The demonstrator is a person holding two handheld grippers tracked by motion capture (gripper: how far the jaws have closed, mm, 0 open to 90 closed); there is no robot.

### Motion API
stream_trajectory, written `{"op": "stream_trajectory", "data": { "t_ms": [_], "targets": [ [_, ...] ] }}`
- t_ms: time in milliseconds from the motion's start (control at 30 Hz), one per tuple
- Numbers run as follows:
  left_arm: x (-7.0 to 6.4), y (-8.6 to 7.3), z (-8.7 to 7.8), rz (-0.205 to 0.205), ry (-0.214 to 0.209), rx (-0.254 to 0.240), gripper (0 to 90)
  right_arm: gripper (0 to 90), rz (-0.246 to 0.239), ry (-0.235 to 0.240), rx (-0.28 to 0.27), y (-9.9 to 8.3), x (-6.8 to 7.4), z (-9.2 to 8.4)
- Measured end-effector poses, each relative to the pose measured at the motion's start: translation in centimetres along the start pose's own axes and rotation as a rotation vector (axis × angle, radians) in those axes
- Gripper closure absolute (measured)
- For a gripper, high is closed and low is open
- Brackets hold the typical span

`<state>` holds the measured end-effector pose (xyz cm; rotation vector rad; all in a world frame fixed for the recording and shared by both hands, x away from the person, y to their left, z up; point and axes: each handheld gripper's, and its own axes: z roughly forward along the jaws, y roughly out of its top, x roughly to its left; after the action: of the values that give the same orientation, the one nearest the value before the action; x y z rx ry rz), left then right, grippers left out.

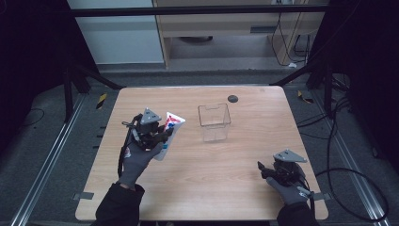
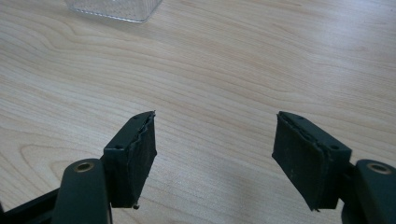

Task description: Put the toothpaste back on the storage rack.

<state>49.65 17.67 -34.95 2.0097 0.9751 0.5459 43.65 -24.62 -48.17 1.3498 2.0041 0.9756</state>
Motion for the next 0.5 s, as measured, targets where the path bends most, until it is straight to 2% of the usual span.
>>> {"op": "stream_trajectory", "data": {
  "t_ms": [33, 67, 133, 167, 267, 333, 400, 500],
  "targets": [
    [0.0, 0.6, 0.0, 0.0, 0.016, -0.029, 73.6, 29.5, -0.005, -0.001, -0.003, 0.0, 0.0, 0.0],
    [0.0, 0.6, 0.0, 0.0, 0.016, -0.029, 73.6, 29.4, -0.005, -0.001, -0.004, 0.0, 0.0, 0.0],
    [0.1, 1.5, 0.3, -0.019, 0.016, -0.073, 73.6, 29.4, -0.005, -0.003, -0.007, 0.0, 0.0, 0.0],
    [0.1, 1.5, 0.3, -0.019, 0.016, -0.073, 73.6, 29.4, -0.005, -0.003, -0.007, 0.0, 0.0, 0.0],
    [0.4, 2.5, 1.1, -0.043, 0.008, -0.123, 73.6, 29.3, -0.005, -0.003, -0.009, 0.0, 0.1, 0.0],
    [0.5, 2.7, 1.3, -0.05, 0.01, -0.136, 73.6, 29.3, -0.006, -0.002, -0.01, 0.0, 0.1, 0.0],
    [0.8, 3.4, 1.6, -0.073, 0.012, -0.181, 73.7, 29.3, -0.002, -0.001, -0.01, 0.0, 0.1, 0.0],
    [0.8, 3.8, 1.8, -0.078, 0.023, -0.208, 73.7, 29.3, -0.005, -0.004, -0.011, 0.0, 0.0, 0.1]
  ]
}}
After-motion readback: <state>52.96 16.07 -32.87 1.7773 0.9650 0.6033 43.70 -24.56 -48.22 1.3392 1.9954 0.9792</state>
